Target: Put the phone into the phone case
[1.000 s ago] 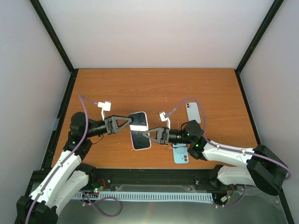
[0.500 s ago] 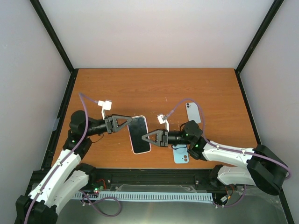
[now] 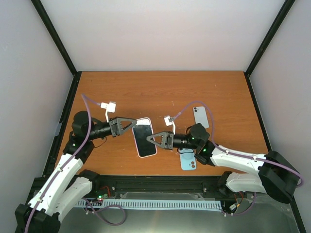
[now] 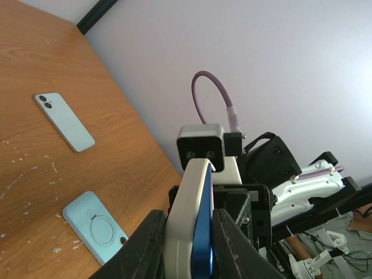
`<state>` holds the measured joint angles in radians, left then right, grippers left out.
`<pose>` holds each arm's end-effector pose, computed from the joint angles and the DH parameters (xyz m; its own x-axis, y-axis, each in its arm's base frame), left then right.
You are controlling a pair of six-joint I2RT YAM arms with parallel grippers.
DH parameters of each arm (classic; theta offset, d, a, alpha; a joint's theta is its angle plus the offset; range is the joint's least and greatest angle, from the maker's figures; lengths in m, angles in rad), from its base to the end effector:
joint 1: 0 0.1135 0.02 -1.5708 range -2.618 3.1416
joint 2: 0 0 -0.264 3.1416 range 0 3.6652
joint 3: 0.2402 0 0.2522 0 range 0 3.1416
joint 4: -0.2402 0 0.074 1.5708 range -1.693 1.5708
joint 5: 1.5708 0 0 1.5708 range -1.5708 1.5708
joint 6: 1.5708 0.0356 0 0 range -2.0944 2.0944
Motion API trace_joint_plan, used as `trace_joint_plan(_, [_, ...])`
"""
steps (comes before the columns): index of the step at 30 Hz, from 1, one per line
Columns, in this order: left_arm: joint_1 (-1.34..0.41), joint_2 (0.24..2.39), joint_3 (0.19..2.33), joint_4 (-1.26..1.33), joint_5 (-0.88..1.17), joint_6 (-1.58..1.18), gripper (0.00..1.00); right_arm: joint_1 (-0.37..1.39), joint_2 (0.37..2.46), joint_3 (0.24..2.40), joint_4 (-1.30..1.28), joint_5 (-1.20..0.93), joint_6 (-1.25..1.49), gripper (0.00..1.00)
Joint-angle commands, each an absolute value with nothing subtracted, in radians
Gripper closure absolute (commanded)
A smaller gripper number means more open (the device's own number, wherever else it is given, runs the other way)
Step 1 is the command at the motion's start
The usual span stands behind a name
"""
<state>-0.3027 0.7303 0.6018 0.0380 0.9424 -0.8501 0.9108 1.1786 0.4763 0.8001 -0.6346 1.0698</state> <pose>0.1522 -0.0777 0.3091 -0.7664 -0.2234 -0.6023 0.5583 0.2320 -0.7965 0.1348 0.2081 0.2550 -0.8465 0.0613 -0.5288 -0.5318 -0.0544 0.8451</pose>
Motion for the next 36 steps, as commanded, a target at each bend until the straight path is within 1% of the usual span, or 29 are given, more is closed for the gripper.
trace_joint_plan(1, [-0.304,0.717,0.632,0.033,0.978,-0.852,0.83,0.918,1.155,0.558,0.829,-0.584,1.071,0.83])
trace_joint_plan(2, [-0.304,0.708,0.624,0.057,0.996,-0.872,0.75,0.919,1.160,0.557,0.855,-0.589,1.088,0.83])
trace_joint_plan(4, [-0.304,0.676,0.606,0.126,1.023,-0.924,0.63,0.919,1.164,0.539,0.922,-0.593,1.127,0.84])
trace_joint_plan(6, [-0.304,0.645,0.582,0.196,1.035,-0.980,0.56,0.918,1.167,0.519,0.991,-0.600,1.164,0.84])
trace_joint_plan(7, [-0.304,0.633,0.570,0.230,1.039,-1.007,0.55,0.918,1.169,0.511,1.018,-0.605,1.178,0.84])
trace_joint_plan(10, [-0.304,0.618,0.561,0.260,1.038,-1.040,0.57,0.918,1.178,0.497,1.051,-0.625,1.197,0.85])
trace_joint_plan(12, [-0.304,0.620,0.564,0.256,1.031,-1.043,0.62,0.918,1.178,0.481,1.062,-0.623,1.203,0.85])
trace_joint_plan(15, [-0.304,0.627,0.567,0.254,1.022,-1.043,0.74,0.919,1.182,0.460,1.098,-0.616,1.218,0.85])
trace_joint_plan(17, [-0.304,0.632,0.572,0.245,1.010,-1.040,0.85,0.918,1.187,0.460,1.108,-0.631,1.222,0.85])
trace_joint_plan(19, [-0.304,0.641,0.590,0.195,0.987,-1.013,0.98,0.919,1.194,0.464,1.108,-0.641,1.220,0.85])
trace_joint_plan(20, [-0.304,0.649,0.604,0.155,0.976,-0.975,0.99,0.918,1.196,0.465,1.105,-0.640,1.220,0.84])
trace_joint_plan(24, [-0.304,0.677,0.661,0.008,0.922,-0.872,1.00,0.919,1.197,0.467,1.088,-0.627,1.207,0.82])
trace_joint_plan(27, [-0.304,0.687,0.684,-0.050,0.901,-0.834,1.00,0.919,1.191,0.483,1.051,-0.611,1.189,0.80])
trace_joint_plan(30, [-0.304,0.692,0.699,-0.061,0.912,-0.829,0.99,0.919,1.180,0.509,0.986,-0.602,1.151,0.82])
trace_joint_plan(31, [-0.304,0.692,0.702,-0.060,0.916,-0.833,0.96,0.918,1.173,0.515,0.960,-0.596,1.140,0.83])
trace_joint_plan(34, [-0.304,0.681,0.703,-0.050,0.920,-0.851,0.77,0.918,1.148,0.525,0.910,-0.567,1.115,0.85])
trace_joint_plan(35, [-0.304,0.677,0.699,-0.043,0.924,-0.856,0.76,0.919,1.140,0.528,0.901,-0.560,1.109,0.85])
trace_joint_plan(36, [-0.304,0.675,0.693,-0.031,0.933,-0.861,0.78,0.917,1.134,0.532,0.893,-0.555,1.105,0.85])
